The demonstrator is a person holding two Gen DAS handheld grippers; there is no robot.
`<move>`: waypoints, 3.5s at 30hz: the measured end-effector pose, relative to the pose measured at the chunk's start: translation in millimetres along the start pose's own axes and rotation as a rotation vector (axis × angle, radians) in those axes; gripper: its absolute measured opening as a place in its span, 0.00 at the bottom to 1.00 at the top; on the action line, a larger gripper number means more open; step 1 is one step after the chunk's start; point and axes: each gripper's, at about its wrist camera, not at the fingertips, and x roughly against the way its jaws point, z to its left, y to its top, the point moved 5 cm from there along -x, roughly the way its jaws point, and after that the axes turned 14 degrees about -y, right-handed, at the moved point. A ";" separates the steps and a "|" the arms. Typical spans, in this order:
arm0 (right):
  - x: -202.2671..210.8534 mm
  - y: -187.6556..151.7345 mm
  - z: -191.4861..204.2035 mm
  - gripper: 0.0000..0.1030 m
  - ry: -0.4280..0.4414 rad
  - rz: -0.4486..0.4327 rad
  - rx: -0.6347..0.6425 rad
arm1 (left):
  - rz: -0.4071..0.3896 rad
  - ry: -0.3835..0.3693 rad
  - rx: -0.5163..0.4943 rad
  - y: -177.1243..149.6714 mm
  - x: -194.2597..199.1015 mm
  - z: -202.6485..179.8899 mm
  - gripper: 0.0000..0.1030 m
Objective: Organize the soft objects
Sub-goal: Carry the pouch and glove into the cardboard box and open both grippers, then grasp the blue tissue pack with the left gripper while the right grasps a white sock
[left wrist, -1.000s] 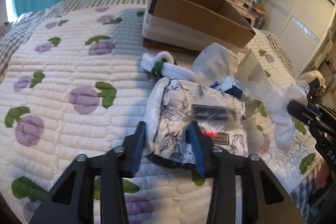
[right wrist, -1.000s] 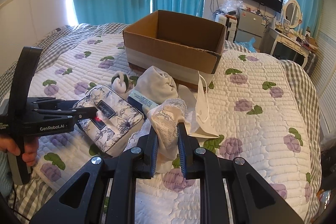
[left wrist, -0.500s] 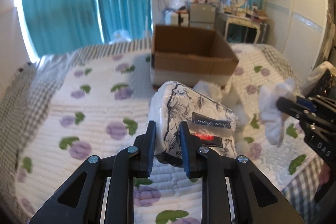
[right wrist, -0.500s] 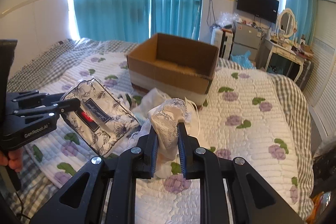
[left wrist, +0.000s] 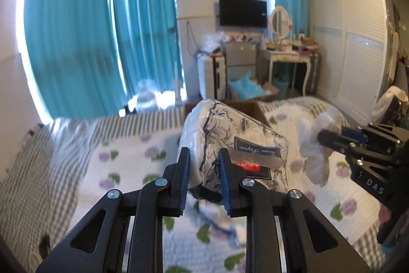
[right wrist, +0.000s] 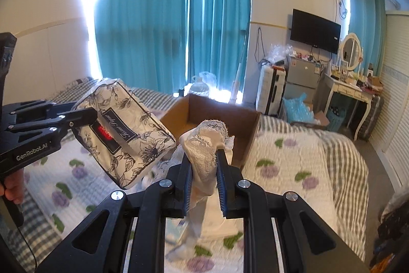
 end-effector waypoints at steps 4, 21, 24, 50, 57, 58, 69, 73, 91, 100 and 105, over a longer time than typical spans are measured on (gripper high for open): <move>-23.1 35.2 -8.6 0.16 -0.012 -0.034 0.014 | -0.029 -0.008 -0.007 30.5 -22.9 6.3 0.21; -228.5 56.5 -16.9 0.16 0.027 0.139 0.024 | 0.132 0.006 -0.002 37.3 -204.1 42.3 0.23; -256.2 44.3 -15.1 0.16 0.020 0.162 0.036 | 0.146 0.006 -0.008 29.1 -218.4 45.7 0.31; -25.6 83.3 -48.0 0.93 -0.150 0.020 0.036 | -0.046 0.046 0.021 68.3 -12.1 29.1 0.94; 31.9 42.4 -22.0 1.00 -0.148 0.041 0.065 | -0.012 0.033 0.023 25.3 21.9 23.1 0.95; 31.1 32.7 -17.3 1.00 -0.142 0.055 0.067 | -0.002 0.040 0.028 13.3 21.9 24.8 0.95; -51.3 -129.9 19.8 1.00 -0.081 0.353 0.006 | 0.098 0.066 0.128 -104.8 -36.0 30.8 0.95; -82.2 -159.8 26.3 0.86 -0.069 0.436 0.005 | 0.148 0.043 0.162 -137.9 -57.2 34.7 0.95; -103.2 -190.8 53.4 0.32 0.086 0.555 0.006 | 0.249 0.006 0.153 -170.3 -76.0 29.9 0.95; -68.9 -160.7 19.1 0.32 0.030 0.471 -0.014 | 0.286 -0.047 0.175 -157.2 -86.5 7.1 0.94; -80.9 -155.2 -2.5 0.32 -0.036 0.486 0.027 | 0.339 -0.058 0.172 -159.2 -110.5 -13.0 0.94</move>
